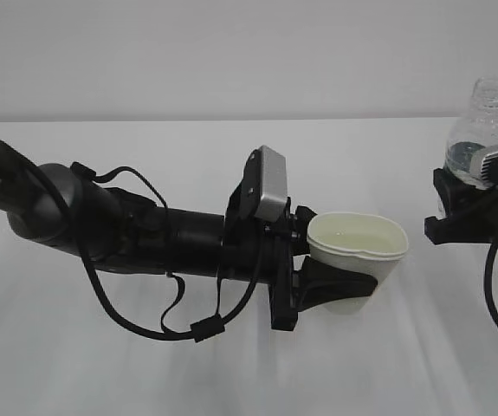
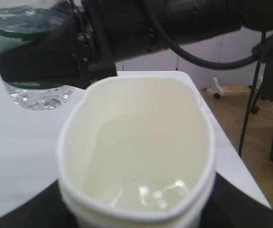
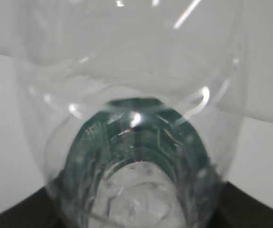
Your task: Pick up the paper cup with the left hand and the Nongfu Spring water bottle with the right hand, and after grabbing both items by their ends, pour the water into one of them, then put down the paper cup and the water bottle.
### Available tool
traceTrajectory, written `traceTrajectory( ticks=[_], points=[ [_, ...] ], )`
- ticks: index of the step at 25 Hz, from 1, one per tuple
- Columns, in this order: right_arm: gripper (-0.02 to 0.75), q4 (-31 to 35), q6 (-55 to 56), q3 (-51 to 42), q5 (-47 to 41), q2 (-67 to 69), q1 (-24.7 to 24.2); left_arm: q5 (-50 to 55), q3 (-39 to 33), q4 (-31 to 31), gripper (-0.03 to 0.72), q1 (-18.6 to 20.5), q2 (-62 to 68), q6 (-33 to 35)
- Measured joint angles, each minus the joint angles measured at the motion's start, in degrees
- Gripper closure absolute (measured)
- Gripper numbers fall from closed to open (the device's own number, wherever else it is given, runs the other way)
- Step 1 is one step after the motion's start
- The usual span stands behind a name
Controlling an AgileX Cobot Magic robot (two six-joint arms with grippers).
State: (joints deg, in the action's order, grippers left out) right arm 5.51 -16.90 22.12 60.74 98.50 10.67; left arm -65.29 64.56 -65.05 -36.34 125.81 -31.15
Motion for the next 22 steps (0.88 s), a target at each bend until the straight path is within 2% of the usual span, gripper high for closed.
traceTrajectory(
  ticks=[8, 22],
  points=[
    [0.346, 0.0, 5.5, 0.3, 3.2, 8.2, 0.0, 0.1, 0.0, 0.0, 0.301, 3.7, 0.0, 0.0],
    [0.346, -0.6, 8.6, 3.9, 3.7, 12.9, 0.0, 0.1, 0.0, 0.1, 0.301, 4.5, 0.0, 2.7]
  ],
)
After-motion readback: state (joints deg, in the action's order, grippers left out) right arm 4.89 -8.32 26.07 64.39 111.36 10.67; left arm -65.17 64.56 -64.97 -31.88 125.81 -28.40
